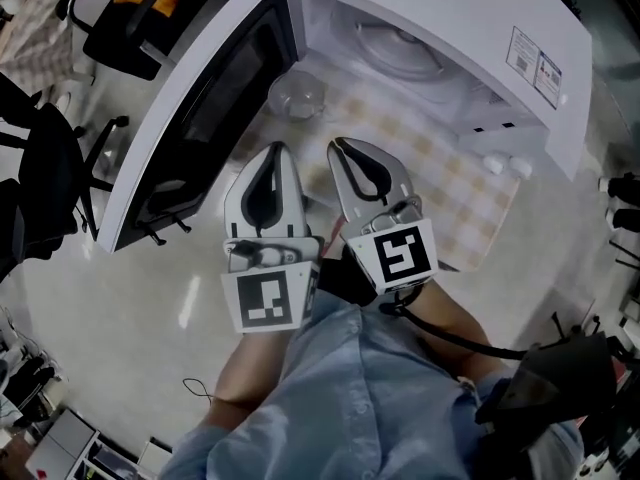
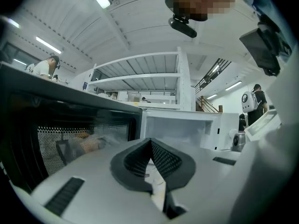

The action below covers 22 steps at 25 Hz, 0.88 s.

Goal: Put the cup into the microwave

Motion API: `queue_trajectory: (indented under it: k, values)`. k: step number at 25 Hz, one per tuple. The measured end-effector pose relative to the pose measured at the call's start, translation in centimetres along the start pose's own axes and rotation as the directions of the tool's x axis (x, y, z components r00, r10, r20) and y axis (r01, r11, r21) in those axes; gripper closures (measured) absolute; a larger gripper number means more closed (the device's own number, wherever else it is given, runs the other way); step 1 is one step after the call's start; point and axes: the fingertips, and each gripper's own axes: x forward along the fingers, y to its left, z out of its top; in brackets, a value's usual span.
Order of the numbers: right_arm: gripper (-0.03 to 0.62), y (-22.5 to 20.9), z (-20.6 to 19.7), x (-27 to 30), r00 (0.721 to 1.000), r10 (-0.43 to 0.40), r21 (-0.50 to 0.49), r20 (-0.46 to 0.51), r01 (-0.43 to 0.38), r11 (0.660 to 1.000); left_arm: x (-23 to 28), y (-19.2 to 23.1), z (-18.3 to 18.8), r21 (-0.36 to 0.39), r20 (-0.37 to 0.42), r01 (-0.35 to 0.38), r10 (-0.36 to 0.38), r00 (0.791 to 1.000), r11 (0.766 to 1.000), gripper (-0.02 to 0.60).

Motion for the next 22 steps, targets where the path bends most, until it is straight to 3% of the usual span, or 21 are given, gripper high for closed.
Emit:
queue_trajectory:
  k: [3, 4, 7, 13, 22]
  values:
    - [0.552, -1.0, -1.4, 1.1, 1.000, -0.013, 0.016, 0.002, 0.013, 1.000, 0.7, 0.8, -1.6, 0.004, -0.025, 0.002, -0.002, 1.000, 1.000, 0.575]
    - [0.522, -1.3, -1.8, 1.4, 1.000, -0.015, 0.021, -0.001, 0.015, 1.000, 0.8, 1.0, -2.2, 0.007, -0.048, 0.005, -0.005, 0.999, 1.000, 0.575]
    - [0.330, -1.6, -2.5, 2.5, 1.000, -0.004, 0.020, -0.009, 0.004, 1.000, 1.1, 1.7, -3.3, 0.002, -0.085, 0.004, -0.004, 0.996, 1.000, 0.575]
    - [0.181, -1.1, -3.9, 4.8, 0.997, 0.040, 0.008, -0.059, -0.039, 0.999, 1.9, 2.6, -4.2, -0.033, -0.116, -0.001, -0.003, 0.993, 0.999, 0.575]
    - [0.105, -1.0, -5.8, 9.5, 0.983, 0.101, -0.035, -0.154, -0.108, 0.994, 2.7, 3.9, -5.8, -0.076, -0.180, -0.014, 0.000, 0.984, 0.997, 0.575]
